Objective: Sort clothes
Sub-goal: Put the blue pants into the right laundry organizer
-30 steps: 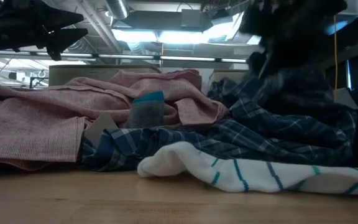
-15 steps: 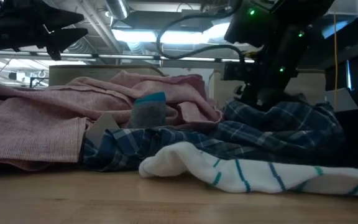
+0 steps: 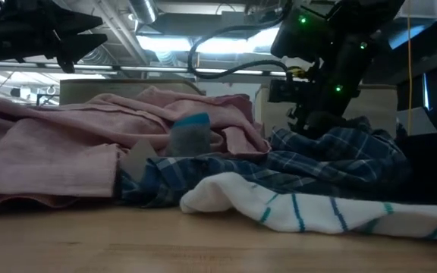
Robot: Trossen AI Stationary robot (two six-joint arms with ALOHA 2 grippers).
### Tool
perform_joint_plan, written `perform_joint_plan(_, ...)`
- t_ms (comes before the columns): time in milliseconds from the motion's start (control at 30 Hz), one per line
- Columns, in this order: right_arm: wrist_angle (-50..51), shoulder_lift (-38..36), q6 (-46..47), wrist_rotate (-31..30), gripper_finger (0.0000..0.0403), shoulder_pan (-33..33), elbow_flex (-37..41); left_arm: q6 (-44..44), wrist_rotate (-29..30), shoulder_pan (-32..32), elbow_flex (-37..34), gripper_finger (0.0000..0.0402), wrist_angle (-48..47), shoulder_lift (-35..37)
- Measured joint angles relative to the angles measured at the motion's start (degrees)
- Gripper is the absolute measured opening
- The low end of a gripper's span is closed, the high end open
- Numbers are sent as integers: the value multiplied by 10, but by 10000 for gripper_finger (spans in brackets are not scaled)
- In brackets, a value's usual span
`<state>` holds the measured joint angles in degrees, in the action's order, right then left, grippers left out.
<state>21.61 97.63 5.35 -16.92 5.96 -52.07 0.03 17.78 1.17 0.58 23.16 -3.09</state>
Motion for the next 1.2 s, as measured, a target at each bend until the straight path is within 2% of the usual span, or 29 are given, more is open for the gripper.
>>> perform_joint_plan(167,39,-51,-12,-6,36,-1,-24,0,0,0,0,217,0,0)
perform_joint_plan(433,185,-106,-17,-49,36,0,-133,0,0,0,0,217,0,0)
perform_joint_plan(633,246,-120,-61,-140,36,0,-231,-1,0,0,0,217,0,0)
perform_joint_plan(733,272,-120,-96,-162,36,0,-282,0,0,0,0,217,0,0)
perform_joint_plan(1000,263,-120,-207,-245,36,0,-404,4,0,0,0,217,0,0)
perform_joint_plan(1200,196,-120,-340,-326,36,0,-473,-1,0,0,0,217,0,0)
